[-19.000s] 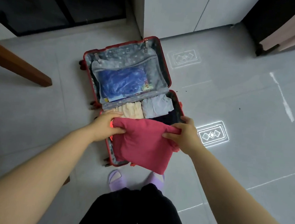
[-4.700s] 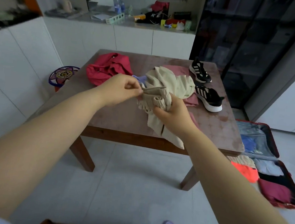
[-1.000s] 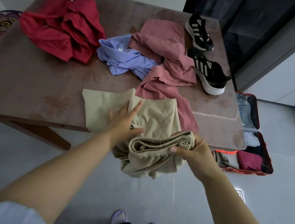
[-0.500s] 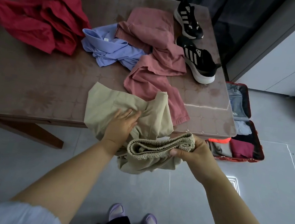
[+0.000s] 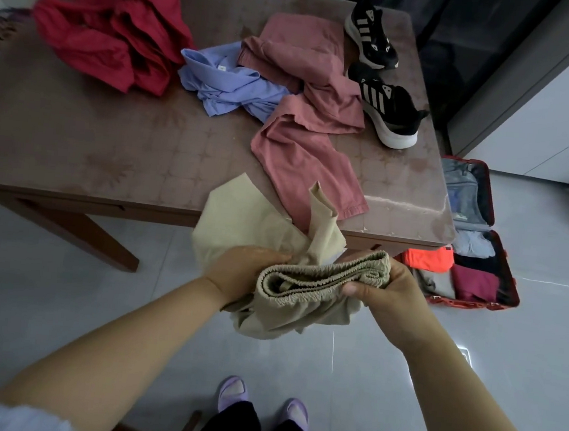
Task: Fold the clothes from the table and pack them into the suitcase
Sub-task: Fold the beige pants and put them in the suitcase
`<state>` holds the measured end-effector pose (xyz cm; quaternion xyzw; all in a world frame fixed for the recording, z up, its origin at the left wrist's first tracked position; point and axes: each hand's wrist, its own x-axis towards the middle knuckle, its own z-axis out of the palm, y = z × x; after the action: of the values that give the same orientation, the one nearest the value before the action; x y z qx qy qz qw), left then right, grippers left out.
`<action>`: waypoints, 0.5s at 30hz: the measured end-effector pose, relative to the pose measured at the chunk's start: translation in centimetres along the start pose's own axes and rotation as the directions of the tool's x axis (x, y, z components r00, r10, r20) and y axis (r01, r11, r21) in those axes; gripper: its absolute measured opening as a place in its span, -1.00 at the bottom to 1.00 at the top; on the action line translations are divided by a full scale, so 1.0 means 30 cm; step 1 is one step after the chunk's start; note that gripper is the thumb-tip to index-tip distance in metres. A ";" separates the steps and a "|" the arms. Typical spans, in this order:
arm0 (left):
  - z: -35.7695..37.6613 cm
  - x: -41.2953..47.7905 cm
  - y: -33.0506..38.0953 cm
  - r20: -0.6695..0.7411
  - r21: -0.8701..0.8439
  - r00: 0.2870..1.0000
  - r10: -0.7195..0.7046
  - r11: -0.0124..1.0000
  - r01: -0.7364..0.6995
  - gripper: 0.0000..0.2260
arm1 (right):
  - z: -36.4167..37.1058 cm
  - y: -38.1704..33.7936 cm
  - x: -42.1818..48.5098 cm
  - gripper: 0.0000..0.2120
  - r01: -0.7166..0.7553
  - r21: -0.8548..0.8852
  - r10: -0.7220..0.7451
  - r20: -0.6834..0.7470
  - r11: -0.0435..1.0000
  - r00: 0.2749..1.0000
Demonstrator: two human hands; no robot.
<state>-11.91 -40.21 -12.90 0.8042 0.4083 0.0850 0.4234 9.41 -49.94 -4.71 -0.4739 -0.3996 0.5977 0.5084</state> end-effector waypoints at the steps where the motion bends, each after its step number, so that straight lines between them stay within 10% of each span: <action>1: 0.000 -0.013 0.016 0.023 -0.026 0.999 -0.048 0.998 0.048 -0.66 | 0.004 -0.003 -0.009 -0.67 0.006 0.002 -0.006 -0.010 1.000 1.000; 4: -0.028 -0.036 0.049 0.009 -0.176 0.995 -0.103 0.979 0.103 -0.39 | 0.014 -0.021 -0.029 -0.71 0.024 0.007 -0.024 -0.040 1.000 0.999; 8: -0.121 -0.039 0.115 -0.121 -0.579 0.973 -0.195 0.811 0.090 -0.57 | 0.035 -0.070 -0.040 -0.58 0.068 0.017 -0.066 -0.102 0.998 0.993; 15: -0.291 -0.141 0.329 0.132 -0.762 0.982 0.137 0.647 0.012 -0.20 | 0.110 -0.231 -0.026 -0.85 0.171 -0.042 -0.176 -0.251 0.984 0.952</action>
<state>-13.11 -41.01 0.86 0.5709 0.2677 0.1906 0.7524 7.80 -49.55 2.81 -0.5143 -0.3773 0.4813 0.6012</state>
